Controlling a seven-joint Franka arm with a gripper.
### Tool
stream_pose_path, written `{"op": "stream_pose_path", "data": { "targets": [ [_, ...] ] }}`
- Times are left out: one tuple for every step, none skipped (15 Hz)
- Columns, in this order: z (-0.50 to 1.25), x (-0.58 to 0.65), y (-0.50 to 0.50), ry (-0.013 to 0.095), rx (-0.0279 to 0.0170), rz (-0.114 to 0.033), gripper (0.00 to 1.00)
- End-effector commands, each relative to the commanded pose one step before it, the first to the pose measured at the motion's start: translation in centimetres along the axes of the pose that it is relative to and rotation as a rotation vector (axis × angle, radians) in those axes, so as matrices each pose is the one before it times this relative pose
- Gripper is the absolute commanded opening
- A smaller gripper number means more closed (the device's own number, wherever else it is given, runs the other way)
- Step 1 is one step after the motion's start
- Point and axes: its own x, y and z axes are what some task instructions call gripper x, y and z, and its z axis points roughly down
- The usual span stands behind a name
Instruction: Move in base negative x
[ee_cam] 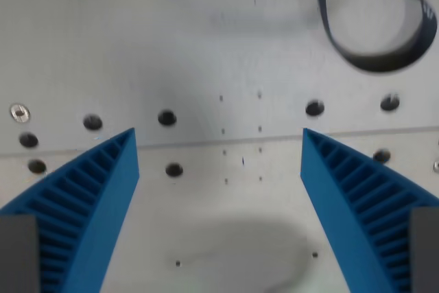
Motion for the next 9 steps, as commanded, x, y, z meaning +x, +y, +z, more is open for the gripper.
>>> {"op": "stream_pose_path", "data": {
  "targets": [
    [-0.185,-2.485,0.137,0.0763,0.00998,-0.0002,1.00],
    [0.088,-0.500,0.041,0.0000,0.00000,0.0000,1.00],
    [0.090,-0.500,0.041,0.0000,0.00000,0.0000,1.00],
    [0.092,-0.500,0.041,0.0000,0.00000,0.0000,1.00],
    [0.093,-0.500,0.041,0.0000,0.00000,0.0000,1.00],
    [0.095,-0.500,0.042,0.0000,0.00000,0.0000,1.00],
    [0.096,-0.500,0.042,0.0000,0.00000,0.0000,1.00],
    [0.098,-0.500,0.042,0.0000,0.00000,0.0000,1.00],
    [0.099,-0.500,0.042,0.0000,0.00000,0.0000,1.00]
  ]
}}
